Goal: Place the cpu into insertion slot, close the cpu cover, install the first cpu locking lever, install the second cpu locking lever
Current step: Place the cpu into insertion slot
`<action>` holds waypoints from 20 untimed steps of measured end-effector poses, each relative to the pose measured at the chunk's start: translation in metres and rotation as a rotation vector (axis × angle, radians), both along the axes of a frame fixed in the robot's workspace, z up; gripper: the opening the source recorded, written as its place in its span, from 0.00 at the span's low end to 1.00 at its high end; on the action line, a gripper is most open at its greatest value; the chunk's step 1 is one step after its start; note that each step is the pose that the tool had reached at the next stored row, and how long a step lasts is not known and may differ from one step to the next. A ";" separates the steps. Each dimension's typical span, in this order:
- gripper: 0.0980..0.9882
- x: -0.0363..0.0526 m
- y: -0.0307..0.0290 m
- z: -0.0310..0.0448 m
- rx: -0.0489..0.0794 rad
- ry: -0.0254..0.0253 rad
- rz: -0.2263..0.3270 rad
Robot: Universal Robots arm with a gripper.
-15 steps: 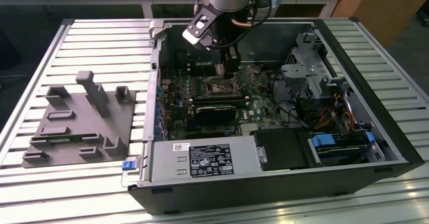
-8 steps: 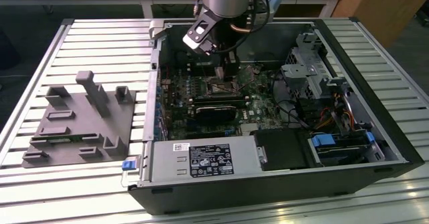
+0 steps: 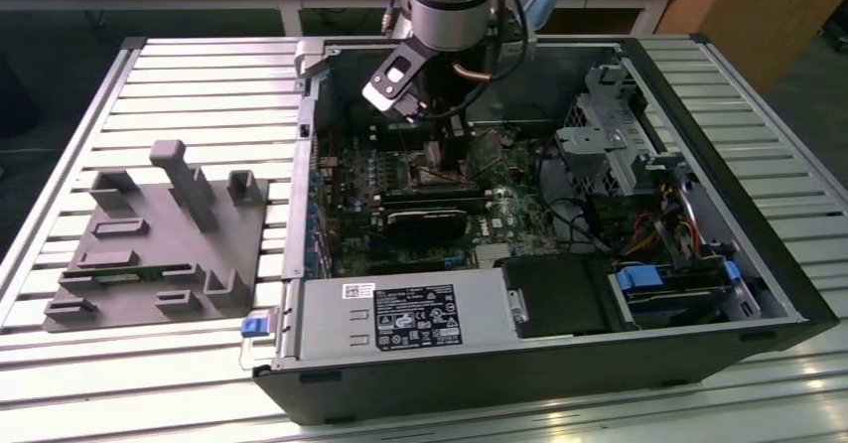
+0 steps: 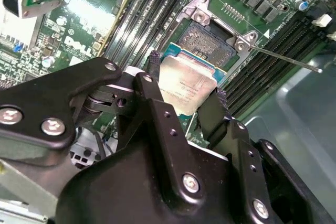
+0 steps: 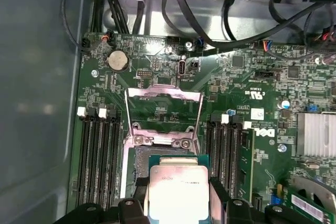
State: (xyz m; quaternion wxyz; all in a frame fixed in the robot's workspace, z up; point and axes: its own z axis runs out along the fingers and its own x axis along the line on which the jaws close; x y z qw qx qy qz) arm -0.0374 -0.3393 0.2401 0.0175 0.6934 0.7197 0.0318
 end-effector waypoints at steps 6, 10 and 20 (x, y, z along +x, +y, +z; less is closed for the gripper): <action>0.50 0.0000 0.0031 -0.0095 0.000 0.0000 0.000; 0.50 -0.0001 0.0061 -0.0144 0.000 0.0001 0.000; 0.50 -0.0032 0.0102 -0.0254 0.000 0.0001 0.000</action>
